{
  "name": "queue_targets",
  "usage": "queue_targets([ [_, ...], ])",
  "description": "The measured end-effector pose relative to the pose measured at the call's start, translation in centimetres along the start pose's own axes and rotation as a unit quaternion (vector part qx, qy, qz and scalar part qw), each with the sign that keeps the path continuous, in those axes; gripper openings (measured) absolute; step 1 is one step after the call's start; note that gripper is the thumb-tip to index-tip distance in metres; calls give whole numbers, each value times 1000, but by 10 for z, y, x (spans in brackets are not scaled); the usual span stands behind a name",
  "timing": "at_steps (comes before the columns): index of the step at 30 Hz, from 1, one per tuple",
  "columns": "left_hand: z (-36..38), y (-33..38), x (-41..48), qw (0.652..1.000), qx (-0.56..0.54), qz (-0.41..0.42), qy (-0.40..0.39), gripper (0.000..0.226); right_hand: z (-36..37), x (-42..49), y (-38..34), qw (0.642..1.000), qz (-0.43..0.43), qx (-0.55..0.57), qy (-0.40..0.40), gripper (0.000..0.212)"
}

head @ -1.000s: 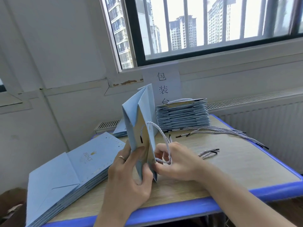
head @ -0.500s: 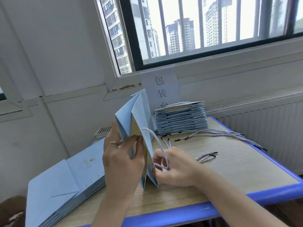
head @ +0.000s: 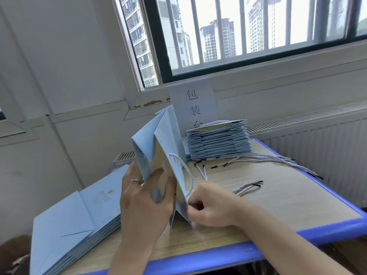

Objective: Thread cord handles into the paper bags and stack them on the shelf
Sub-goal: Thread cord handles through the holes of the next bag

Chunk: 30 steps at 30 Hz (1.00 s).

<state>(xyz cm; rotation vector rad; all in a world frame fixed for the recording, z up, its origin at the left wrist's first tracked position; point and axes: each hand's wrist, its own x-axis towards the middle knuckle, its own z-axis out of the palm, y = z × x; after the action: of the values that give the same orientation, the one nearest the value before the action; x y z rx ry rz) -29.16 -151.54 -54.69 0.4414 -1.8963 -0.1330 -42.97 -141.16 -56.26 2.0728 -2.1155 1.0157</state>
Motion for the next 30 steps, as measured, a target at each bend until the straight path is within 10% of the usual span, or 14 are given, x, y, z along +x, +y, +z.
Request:
queue_targets([
  [30, -9, 17, 11, 999, -29, 26, 23, 11, -2, -2, -8, 999, 30, 27, -26, 38],
])
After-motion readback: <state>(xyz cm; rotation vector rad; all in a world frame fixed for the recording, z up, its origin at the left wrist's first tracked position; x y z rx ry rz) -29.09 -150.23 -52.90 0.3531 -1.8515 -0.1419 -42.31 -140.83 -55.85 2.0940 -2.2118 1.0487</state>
